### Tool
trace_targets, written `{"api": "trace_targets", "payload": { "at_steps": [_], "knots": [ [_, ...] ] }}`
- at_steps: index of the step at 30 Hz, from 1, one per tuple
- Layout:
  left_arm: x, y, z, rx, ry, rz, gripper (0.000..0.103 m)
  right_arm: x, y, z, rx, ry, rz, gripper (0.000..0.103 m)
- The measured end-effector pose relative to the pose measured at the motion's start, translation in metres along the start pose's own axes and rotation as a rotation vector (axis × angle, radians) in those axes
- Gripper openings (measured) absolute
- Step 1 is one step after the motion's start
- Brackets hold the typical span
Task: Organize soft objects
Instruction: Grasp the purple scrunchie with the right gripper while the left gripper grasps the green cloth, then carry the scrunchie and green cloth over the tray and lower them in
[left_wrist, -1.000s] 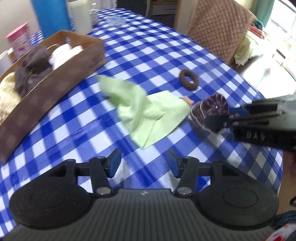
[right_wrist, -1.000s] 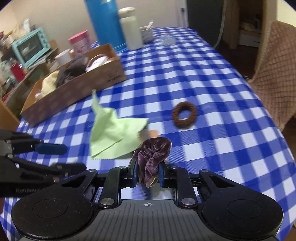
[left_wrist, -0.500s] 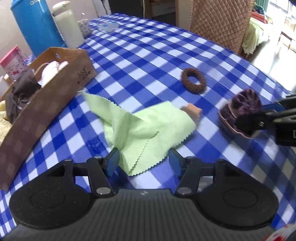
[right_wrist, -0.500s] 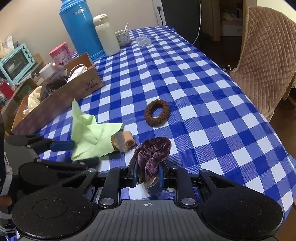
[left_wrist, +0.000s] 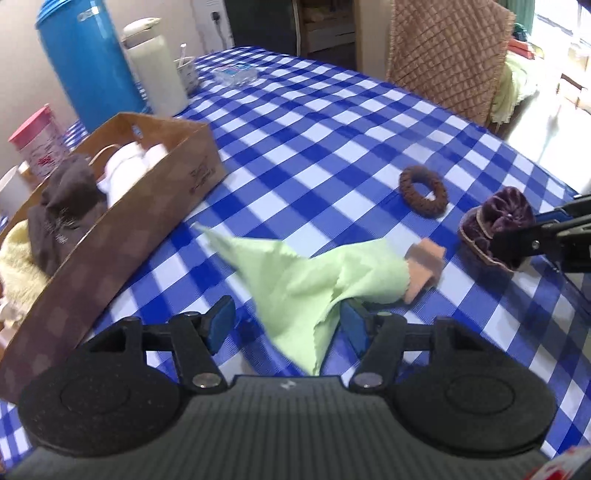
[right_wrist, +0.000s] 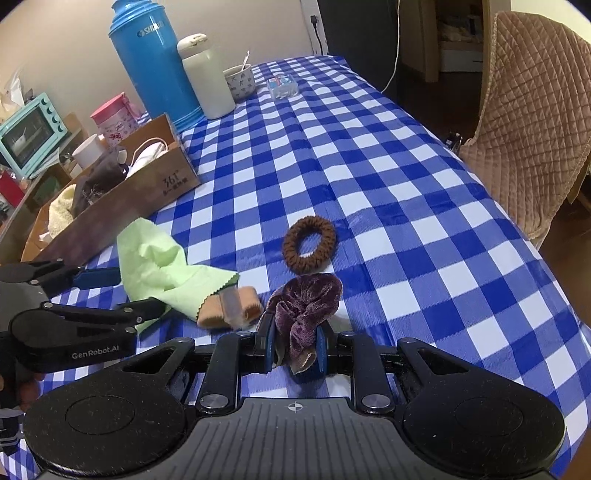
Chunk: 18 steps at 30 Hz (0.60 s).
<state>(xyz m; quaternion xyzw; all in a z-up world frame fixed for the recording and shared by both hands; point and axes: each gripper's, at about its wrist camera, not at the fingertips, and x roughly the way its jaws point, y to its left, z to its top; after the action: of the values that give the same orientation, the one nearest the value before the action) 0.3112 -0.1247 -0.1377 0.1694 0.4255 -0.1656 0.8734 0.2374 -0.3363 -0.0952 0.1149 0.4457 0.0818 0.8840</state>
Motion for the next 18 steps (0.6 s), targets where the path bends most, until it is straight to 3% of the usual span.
{"api": "trace_targets", "payload": {
  "at_steps": [3,5,10,18],
  "knots": [
    [0.008,0.0,0.003,0.003,0.008,-0.021,0.051,0.001,-0.002,0.003,0.003,-0.002,-0.002,0.022],
    [0.011,0.001,0.004,-0.002,0.012,-0.028,0.029,0.001,-0.003,0.003,0.006,-0.004,-0.004,0.022],
    [0.008,0.006,0.002,0.0,0.004,-0.041,0.004,-0.001,-0.005,0.002,0.014,-0.004,-0.006,0.022],
    [-0.013,0.018,0.002,-0.027,-0.035,0.0,0.003,-0.008,0.005,0.004,-0.013,-0.021,0.025,0.022]
  ]
}}
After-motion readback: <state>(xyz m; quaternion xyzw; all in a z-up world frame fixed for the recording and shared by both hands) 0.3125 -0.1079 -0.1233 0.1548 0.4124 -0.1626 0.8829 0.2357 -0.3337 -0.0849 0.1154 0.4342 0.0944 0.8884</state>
